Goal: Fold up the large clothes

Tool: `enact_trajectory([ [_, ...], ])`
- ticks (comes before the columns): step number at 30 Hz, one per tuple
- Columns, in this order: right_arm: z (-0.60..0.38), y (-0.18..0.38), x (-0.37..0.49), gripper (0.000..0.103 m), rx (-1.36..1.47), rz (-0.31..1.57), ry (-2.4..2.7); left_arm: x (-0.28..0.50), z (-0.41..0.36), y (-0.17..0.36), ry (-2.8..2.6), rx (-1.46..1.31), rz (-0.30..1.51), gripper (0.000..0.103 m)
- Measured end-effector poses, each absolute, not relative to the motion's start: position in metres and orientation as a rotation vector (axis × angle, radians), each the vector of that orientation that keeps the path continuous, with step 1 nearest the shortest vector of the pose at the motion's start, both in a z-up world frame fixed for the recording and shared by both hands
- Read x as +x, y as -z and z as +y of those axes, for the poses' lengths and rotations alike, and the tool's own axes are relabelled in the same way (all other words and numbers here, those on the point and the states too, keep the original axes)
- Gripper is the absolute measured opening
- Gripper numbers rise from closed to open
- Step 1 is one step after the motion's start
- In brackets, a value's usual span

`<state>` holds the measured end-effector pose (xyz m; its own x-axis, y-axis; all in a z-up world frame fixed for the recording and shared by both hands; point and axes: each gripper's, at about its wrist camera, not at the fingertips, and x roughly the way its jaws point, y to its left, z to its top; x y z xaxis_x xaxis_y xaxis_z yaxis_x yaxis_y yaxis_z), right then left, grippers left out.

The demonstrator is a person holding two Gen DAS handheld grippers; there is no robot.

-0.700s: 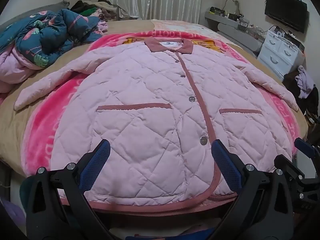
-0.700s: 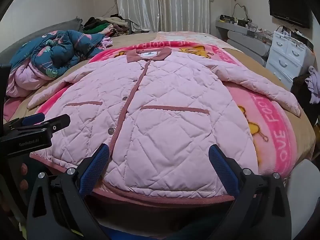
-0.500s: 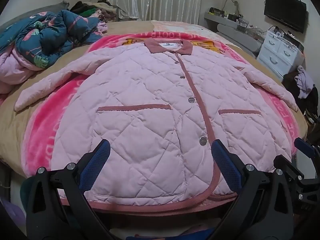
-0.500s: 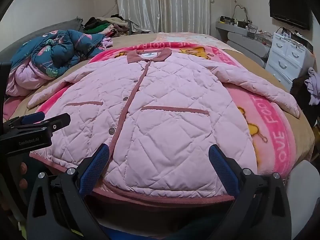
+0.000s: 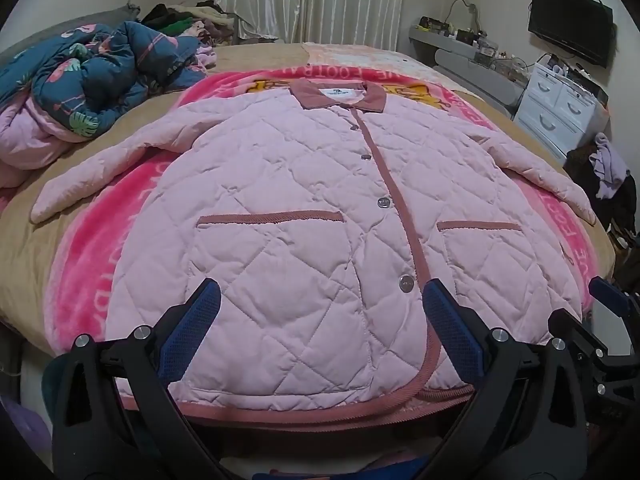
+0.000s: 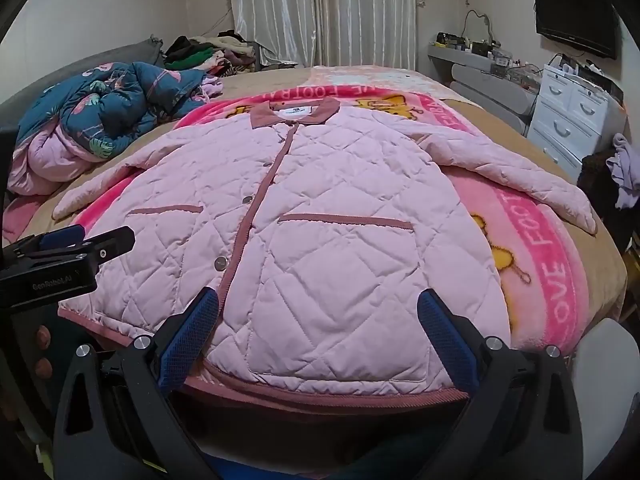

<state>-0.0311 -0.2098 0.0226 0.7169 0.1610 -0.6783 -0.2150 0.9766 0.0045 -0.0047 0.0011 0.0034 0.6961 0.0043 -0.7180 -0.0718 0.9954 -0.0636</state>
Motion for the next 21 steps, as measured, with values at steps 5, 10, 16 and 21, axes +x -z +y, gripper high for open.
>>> enact_trajectory([
  [5,-0.211,-0.0203,-0.0315,0.099,-0.071,0.742,-0.208,-0.0039,0.0015,-0.0049,-0.037,-0.093,0.8,0.095],
  [10,-0.2112,-0.021,-0.0316,0.099,-0.071,0.742,-0.206,-0.0045,0.0016,-0.006,-0.036,-0.094,0.799,0.095],
  [16,-0.211,-0.0206,-0.0316,0.099,-0.072,0.74,-0.206,-0.0034,0.0018,-0.0091,-0.035,-0.094,0.799,0.095],
  [21,-0.211,-0.0214,-0.0316,0.099,-0.072,0.74,-0.206,-0.0035,0.0019,-0.0095,-0.035,-0.095,0.798,0.095],
])
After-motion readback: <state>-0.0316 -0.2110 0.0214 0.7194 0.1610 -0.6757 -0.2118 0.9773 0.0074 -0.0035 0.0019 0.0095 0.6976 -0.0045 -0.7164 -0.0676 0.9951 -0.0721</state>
